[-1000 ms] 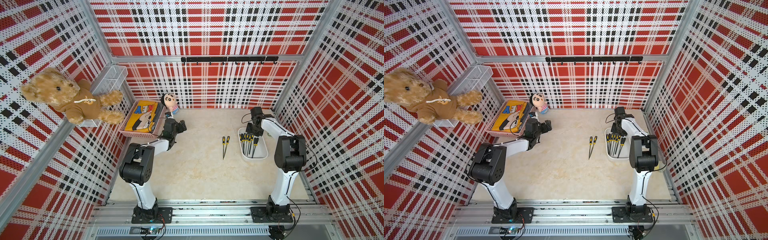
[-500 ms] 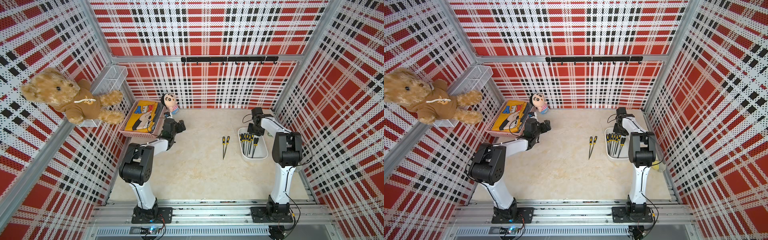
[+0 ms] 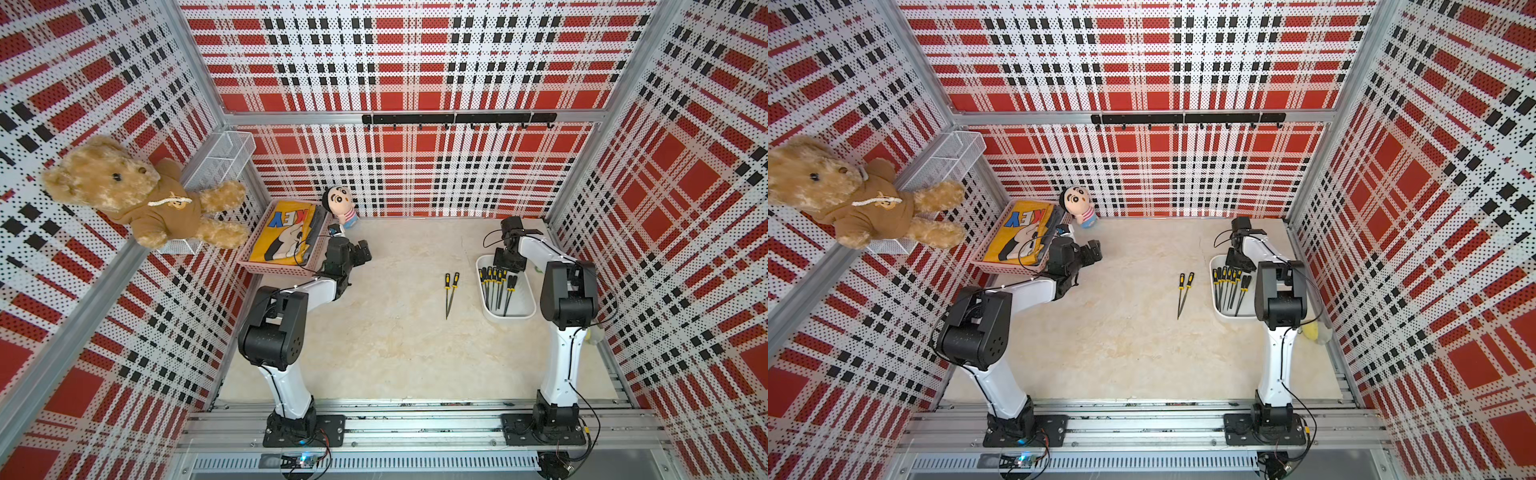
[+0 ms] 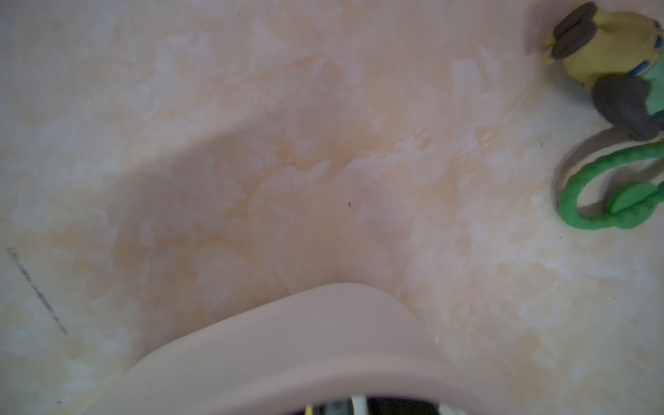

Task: Take the file tool out of the storage box
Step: Pick up the file tool from the storage box, then place the file tool at the center of the board.

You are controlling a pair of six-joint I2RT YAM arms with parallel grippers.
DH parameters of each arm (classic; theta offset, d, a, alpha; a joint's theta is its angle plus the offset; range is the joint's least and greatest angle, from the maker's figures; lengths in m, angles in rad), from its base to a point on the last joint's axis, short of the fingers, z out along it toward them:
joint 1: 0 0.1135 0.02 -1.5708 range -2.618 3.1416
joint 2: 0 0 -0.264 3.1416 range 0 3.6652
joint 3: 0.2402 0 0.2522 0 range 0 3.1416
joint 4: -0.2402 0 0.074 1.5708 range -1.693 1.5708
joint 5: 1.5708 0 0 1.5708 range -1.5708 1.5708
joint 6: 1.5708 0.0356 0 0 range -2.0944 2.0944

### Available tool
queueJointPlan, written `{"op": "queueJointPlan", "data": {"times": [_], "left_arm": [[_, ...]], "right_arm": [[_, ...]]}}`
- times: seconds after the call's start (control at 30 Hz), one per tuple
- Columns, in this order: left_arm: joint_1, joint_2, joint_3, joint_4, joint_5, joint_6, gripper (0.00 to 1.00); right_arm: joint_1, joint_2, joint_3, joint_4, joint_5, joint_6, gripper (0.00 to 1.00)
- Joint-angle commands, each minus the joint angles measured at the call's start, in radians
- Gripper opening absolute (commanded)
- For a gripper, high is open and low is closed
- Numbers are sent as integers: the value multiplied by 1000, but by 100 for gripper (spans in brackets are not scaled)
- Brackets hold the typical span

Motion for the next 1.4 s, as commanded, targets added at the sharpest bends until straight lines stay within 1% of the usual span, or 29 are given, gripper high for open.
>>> {"op": "queueJointPlan", "data": {"times": [0.0,0.13,0.2,0.4,0.57,0.7,0.9,1.07,1.23,1.37], "left_arm": [[7,-12,-11,-7,1,3,96],[8,-9,-3,-9,6,3,96],[8,-6,2,-12,8,4,96],[7,-1,17,-17,12,1,96],[6,2,27,-21,12,2,96],[3,6,33,-25,14,0,96],[-5,12,43,-32,11,3,96],[-6,13,43,-42,3,6,96],[-14,17,41,-40,-1,1,96],[-22,17,38,-43,-3,4,96]], "right_arm": [[-6,27,-1,2,-1,-4,29],[-6,24,-25,16,-5,-1,20],[-7,18,-34,24,-8,-1,20],[-7,-23,-54,43,-24,-1,13],[-4,-100,-49,49,-50,-8,12],[17,-178,-48,49,-77,-32,12],[68,-241,-15,19,-92,-72,12],[145,-242,53,-8,-156,-54,12],[268,-168,95,-1,-169,13,12],[329,-92,117,11,-183,81,12]]}}
